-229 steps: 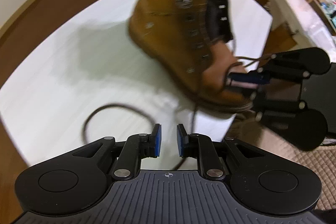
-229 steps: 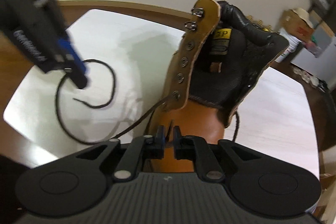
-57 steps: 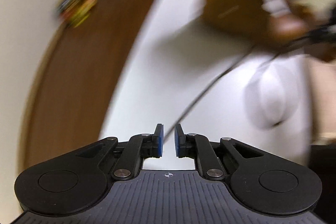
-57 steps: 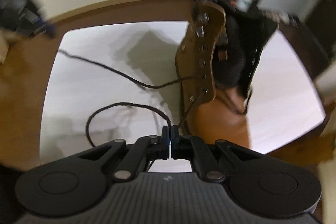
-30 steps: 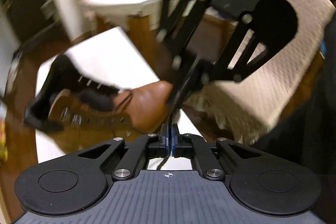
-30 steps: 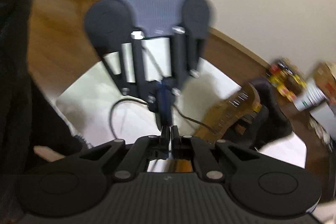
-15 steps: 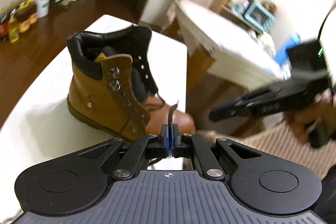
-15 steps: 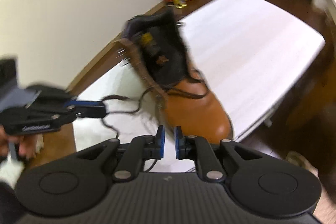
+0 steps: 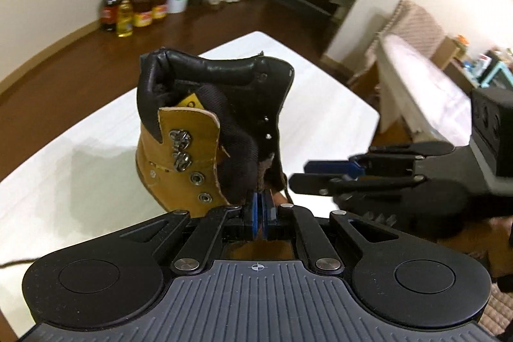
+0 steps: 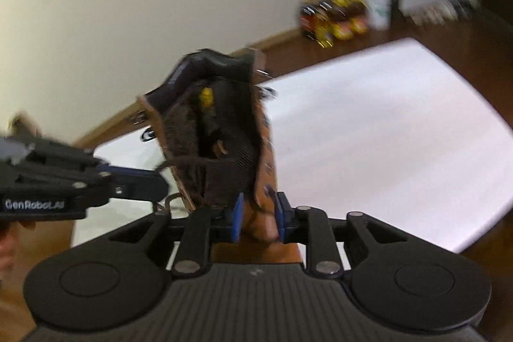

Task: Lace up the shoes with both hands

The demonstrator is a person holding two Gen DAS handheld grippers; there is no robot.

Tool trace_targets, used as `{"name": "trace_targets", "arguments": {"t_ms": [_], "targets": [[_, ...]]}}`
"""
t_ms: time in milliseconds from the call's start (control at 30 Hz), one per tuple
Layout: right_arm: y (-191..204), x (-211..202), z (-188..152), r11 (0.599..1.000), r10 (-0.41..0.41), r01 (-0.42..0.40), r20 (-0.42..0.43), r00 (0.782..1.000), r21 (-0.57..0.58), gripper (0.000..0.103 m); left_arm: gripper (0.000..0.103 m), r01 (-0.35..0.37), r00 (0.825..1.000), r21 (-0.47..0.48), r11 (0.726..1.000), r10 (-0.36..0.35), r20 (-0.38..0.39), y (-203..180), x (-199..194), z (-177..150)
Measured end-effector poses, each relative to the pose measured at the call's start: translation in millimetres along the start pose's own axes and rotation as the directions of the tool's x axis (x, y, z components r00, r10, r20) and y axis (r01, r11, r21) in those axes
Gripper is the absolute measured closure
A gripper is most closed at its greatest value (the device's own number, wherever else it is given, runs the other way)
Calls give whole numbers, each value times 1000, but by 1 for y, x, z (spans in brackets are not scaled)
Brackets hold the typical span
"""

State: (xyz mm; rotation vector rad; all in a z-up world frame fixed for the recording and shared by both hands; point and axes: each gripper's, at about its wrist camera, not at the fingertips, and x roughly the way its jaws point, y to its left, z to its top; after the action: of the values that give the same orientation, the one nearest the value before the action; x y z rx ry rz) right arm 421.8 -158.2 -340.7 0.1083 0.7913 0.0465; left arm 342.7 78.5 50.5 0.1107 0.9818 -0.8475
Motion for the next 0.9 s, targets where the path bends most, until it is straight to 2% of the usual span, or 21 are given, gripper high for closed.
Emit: {"name": "trace_targets", "arguments": {"t_ms": [33,133,200,233,267,333,500,700,900], "targets": [[9,4,1,997,-23,23,4,1000,-77,78,101,-6,1000,-4,1000,6,-4,0,1,0],[11,8,0,991,-64,62,-12,998,-123,79,101,-8,1000,4,1000,8,-20,-1,6,2],[7,13,-2,991,-79,75,-28,997,-114,82,100,-11,999,10,1000,11,-35,-1,9,3],[3,13,-2,993,-76,72,-30,997,-98,88,100,-9,999,13,1000,9,-45,-1,11,3],[-1,12,-3,995,-55,52,-28,998,-83,95,100,-7,999,16,1000,8,-51,-1,12,3],[-15,7,-7,999,-9,8,-21,1000,-32,98,100,-5,998,21,1000,6,-60,-2,14,3],[-37,4,-10,997,46,-45,-19,999,62,99,100,12,998,17,1000,-10,-60,-2,19,5],[-47,-4,-14,996,59,-57,-24,998,75,99,100,25,998,5,1000,-25,-62,-1,25,7],[-55,-9,-14,994,79,-76,-38,996,73,98,100,8,994,16,1000,-6,-106,-5,37,12]]}}
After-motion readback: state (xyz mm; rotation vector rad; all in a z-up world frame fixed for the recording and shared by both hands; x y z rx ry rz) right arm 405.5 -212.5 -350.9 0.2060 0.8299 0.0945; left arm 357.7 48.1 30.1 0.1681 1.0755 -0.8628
